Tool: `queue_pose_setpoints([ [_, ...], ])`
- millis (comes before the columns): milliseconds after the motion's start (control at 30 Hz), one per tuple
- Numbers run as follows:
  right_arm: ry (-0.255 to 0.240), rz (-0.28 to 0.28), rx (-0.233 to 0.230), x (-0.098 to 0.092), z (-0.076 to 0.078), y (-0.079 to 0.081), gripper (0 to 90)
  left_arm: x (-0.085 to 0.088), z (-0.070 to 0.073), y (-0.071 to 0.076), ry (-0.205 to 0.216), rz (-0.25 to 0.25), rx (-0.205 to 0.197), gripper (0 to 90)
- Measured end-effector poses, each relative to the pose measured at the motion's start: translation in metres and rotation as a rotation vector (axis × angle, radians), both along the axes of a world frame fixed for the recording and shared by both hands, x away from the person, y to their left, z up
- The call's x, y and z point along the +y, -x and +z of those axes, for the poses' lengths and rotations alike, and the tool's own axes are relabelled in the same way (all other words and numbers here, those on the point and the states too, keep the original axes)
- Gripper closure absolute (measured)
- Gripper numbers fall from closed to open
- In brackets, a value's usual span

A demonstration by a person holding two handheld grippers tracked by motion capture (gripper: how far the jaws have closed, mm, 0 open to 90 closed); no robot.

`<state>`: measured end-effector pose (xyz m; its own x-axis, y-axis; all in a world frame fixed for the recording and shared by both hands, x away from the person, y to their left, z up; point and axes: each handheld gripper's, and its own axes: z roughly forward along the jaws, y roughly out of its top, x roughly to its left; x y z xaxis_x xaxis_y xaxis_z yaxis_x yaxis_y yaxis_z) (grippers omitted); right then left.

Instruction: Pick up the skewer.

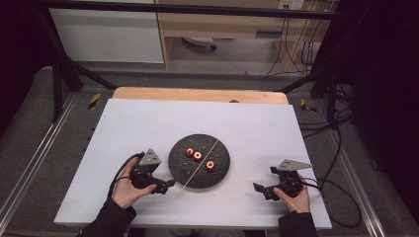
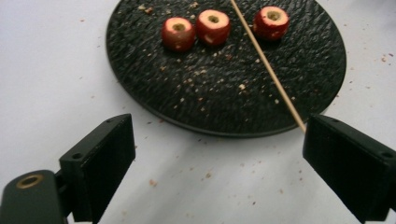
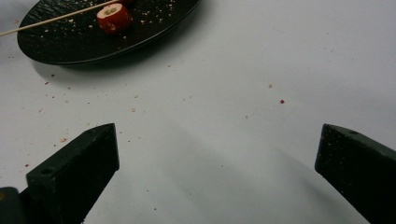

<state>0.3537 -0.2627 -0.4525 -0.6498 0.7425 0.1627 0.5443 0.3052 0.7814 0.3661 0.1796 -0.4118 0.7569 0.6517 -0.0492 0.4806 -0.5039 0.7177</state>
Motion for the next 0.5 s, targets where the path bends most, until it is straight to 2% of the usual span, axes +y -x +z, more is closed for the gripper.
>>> queue_pose_setpoints([
  [233,0.006,0.002,0.003,0.0,0.0,0.0,0.6,-0.02,0.003,-0.004,-0.011,-0.018,0.02,16.3],
  [500,0.004,0.001,0.003,0.001,0.0,0.0,0.6,-0.04,0.004,-0.007,-0.03,-0.008,0.03,24.7],
])
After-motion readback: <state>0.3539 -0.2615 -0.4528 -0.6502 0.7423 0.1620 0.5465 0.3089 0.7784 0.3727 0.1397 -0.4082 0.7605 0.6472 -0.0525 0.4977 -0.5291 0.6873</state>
